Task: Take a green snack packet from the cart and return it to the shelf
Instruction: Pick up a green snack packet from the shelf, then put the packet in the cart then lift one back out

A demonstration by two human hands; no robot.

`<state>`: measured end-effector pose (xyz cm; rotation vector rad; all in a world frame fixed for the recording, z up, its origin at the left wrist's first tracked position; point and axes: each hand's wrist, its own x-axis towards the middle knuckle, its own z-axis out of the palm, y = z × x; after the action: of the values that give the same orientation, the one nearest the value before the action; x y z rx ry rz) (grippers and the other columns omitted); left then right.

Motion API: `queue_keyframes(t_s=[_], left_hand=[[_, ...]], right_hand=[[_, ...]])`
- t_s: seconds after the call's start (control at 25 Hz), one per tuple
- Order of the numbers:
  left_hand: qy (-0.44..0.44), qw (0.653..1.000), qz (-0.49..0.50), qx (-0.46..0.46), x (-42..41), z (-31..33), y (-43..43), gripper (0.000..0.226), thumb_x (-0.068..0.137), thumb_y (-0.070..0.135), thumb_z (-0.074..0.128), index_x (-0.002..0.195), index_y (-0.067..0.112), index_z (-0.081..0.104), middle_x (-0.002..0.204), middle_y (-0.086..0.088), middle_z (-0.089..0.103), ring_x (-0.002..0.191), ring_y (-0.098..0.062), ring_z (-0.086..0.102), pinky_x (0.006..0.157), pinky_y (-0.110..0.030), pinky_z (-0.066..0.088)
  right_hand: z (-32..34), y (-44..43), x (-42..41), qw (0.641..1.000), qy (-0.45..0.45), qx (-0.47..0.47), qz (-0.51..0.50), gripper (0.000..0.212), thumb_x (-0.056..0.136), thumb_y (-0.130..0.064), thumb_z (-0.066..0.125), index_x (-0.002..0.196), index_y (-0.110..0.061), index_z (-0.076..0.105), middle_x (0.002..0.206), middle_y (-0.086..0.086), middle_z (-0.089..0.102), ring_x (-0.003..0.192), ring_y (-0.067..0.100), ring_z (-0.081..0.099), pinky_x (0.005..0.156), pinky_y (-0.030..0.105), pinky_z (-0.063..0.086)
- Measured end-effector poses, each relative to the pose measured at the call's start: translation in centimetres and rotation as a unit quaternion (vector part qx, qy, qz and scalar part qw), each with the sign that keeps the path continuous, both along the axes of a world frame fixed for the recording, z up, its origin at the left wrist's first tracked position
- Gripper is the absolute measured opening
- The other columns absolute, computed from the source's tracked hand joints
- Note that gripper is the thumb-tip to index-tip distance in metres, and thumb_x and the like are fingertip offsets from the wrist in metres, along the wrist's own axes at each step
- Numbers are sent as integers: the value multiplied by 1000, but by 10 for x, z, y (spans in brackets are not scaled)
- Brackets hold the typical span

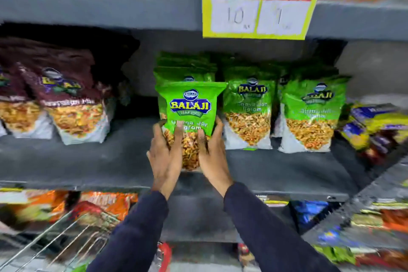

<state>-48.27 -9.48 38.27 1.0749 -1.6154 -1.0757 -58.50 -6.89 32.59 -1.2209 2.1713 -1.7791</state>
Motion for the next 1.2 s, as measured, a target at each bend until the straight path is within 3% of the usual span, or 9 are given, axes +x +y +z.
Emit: queue_keyframes(t_s=[0.16,0.28,0.44,0.56,0.72,0.84,0.96,1.08,1.2], left_hand=[[-32,999,31,8,-25,-47,-32,75,81,72,40,121,9,48,125,-15,51,122,-34,47,99,-39,34],[-35,997,57,30,-12,-52,-34,84,70,80,39,125,17,45,125,-5,49,125,-27,46,105,-44,30],[105,988,109,-16,75,-52,-23,47,89,60,43,121,26,47,110,-3,53,107,-21,53,100,-33,35],[94,977,190,20,192,-106,-9,29,102,38,39,103,16,57,94,-4,59,89,-12,55,83,-19,44],[52,896,365,248,325,-226,20,25,99,43,47,86,24,55,89,-6,63,87,-22,57,76,-34,43],[24,851,363,379,363,-281,37,24,97,45,50,96,23,58,97,-5,66,85,-21,58,79,-31,38],[61,860,302,407,375,-334,34,56,89,50,60,126,8,56,125,-9,60,114,-13,59,85,-21,42],[137,863,234,426,370,-375,28,49,94,27,61,131,-2,46,112,-11,60,81,9,67,70,-7,50],[135,884,195,403,368,-409,25,41,84,6,67,121,-7,53,103,-20,62,72,-10,65,66,-22,55]], right_hand=[[-18,-11,-14,999,-10,39,5,58,97,-43,39,145,-19,17,147,4,41,137,23,39,111,54,33],[-7,-3,3,994,-11,79,-79,69,95,-48,41,150,-22,9,154,7,29,143,25,27,115,57,21],[20,21,49,988,78,-84,-106,72,95,-46,42,147,-1,21,137,-2,31,125,5,35,111,24,24],[13,16,118,990,60,-102,73,48,96,-32,45,137,-14,29,120,3,34,102,24,49,101,44,42],[-54,-18,225,956,-5,48,290,36,95,-23,53,126,-28,37,115,3,46,90,18,54,88,30,49],[-156,-48,276,894,-107,238,365,56,90,-39,57,135,-23,29,103,3,54,79,5,52,75,23,45],[-255,-61,312,803,-194,419,378,78,83,-47,61,142,-15,20,113,2,56,93,9,51,83,29,42],[-307,-44,330,760,-126,540,337,84,80,-55,53,145,-13,20,131,6,52,120,24,53,104,31,39],[-337,-26,345,747,-1,587,313,69,89,-44,47,146,-10,29,142,17,50,130,33,49,106,38,41]])
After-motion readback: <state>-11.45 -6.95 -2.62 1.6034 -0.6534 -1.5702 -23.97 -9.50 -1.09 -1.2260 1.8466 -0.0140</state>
